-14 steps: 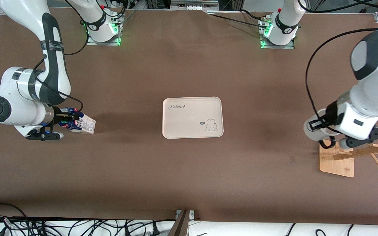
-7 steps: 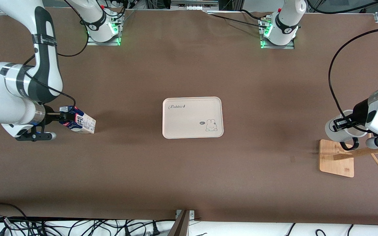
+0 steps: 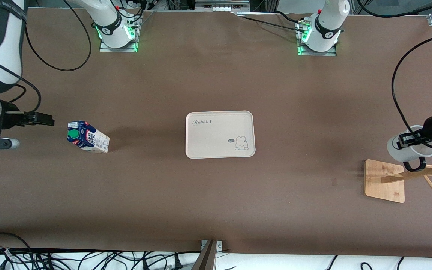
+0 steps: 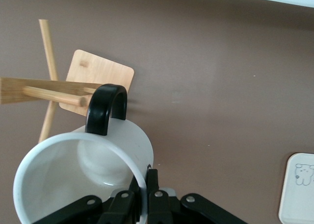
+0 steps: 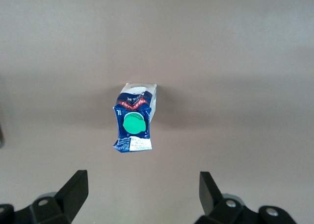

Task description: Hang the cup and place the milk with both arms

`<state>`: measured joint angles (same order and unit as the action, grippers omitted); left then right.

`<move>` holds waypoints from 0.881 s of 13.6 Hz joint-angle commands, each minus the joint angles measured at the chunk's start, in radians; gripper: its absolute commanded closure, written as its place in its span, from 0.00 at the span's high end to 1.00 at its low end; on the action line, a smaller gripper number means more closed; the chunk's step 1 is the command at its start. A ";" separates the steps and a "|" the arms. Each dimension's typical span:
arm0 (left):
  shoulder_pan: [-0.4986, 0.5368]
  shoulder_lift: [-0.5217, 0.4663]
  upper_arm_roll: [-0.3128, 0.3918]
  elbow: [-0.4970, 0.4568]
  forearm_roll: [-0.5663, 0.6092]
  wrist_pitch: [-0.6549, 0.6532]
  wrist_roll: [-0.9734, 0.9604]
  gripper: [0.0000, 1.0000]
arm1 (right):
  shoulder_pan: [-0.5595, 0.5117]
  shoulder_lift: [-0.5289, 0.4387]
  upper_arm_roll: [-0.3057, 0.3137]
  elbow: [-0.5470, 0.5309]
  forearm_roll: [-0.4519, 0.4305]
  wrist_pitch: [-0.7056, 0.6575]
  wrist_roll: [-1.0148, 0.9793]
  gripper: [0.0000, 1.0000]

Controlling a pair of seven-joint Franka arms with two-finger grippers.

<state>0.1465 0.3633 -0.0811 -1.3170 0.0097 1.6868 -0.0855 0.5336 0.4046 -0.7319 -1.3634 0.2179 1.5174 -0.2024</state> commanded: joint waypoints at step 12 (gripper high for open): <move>0.104 0.080 -0.011 -0.001 -0.017 0.007 0.124 1.00 | -0.392 -0.114 0.465 0.035 -0.156 0.015 -0.008 1.00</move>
<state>0.2376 0.4479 -0.0818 -1.3277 0.0054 1.6930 0.0120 0.3074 0.3424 -0.4841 -1.3227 0.1628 1.5104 -0.2042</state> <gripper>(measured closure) 0.599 0.000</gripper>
